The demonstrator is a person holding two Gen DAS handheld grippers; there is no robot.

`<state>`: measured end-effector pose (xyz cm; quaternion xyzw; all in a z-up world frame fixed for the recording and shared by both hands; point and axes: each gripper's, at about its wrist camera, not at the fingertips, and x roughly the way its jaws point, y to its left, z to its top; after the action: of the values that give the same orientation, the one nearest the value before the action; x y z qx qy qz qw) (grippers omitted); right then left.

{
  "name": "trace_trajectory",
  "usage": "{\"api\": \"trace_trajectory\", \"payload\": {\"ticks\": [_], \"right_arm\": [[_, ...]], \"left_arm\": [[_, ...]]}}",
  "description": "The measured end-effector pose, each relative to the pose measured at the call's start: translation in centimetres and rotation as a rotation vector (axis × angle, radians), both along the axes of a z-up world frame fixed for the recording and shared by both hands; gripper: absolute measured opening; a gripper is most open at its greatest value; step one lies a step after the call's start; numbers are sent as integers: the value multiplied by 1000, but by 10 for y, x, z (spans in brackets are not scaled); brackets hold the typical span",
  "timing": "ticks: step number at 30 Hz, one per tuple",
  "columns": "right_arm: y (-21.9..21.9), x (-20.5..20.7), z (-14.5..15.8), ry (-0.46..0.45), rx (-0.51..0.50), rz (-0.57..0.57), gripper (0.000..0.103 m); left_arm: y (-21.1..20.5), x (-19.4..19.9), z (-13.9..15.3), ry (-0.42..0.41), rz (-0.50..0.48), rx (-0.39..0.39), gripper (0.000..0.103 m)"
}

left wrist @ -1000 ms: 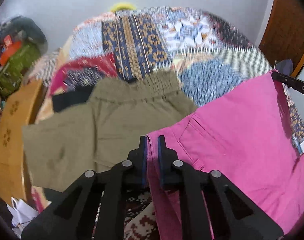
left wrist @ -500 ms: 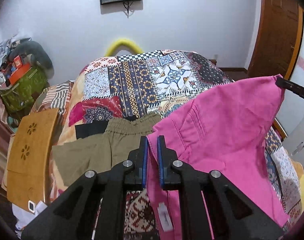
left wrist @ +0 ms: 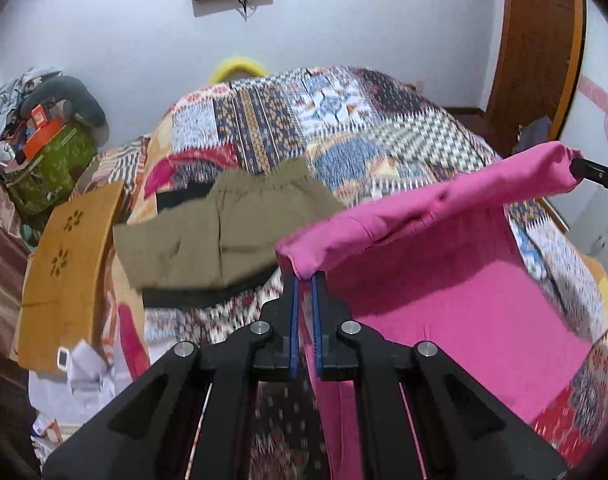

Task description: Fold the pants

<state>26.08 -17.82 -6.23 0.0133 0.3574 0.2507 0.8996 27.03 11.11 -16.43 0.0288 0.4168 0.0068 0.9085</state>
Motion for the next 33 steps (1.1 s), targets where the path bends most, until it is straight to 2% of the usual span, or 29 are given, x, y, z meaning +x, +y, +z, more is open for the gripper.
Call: {"api": "trace_trajectory", "payload": {"ticks": [3,8,13,18,23,24,26,28,30,33], "right_arm": [[-4,-21,-16,27,-18,-3,3],[-11,-48,-60,132,-39,-4,3],[-19,-68,-90,192,-90,-15,3],[-34,-80,-101,225,-117,-56,4],[-46,-93,-89,204,-157,-71,4],[-47,-96,-85,194,-160,-69,5],[-45,-99,-76,171,-171,-63,9],[-43,-102,-63,134,-175,-53,20],[-37,-102,-55,109,-169,-44,44],[-23,-102,-45,71,-176,-24,61]], "left_arm": [[-2,-18,-17,35,0,-15,4],[-7,-39,-51,123,0,-25,2],[-2,-56,-68,170,9,-34,1],[9,-70,-61,158,26,-12,2],[13,-73,-42,121,33,32,6],[13,-72,-39,116,29,36,9],[8,-70,-29,102,15,51,22],[2,-68,-20,80,-5,55,50],[-7,-67,-12,56,-36,58,65],[-23,-60,-9,51,-85,88,78]]}}
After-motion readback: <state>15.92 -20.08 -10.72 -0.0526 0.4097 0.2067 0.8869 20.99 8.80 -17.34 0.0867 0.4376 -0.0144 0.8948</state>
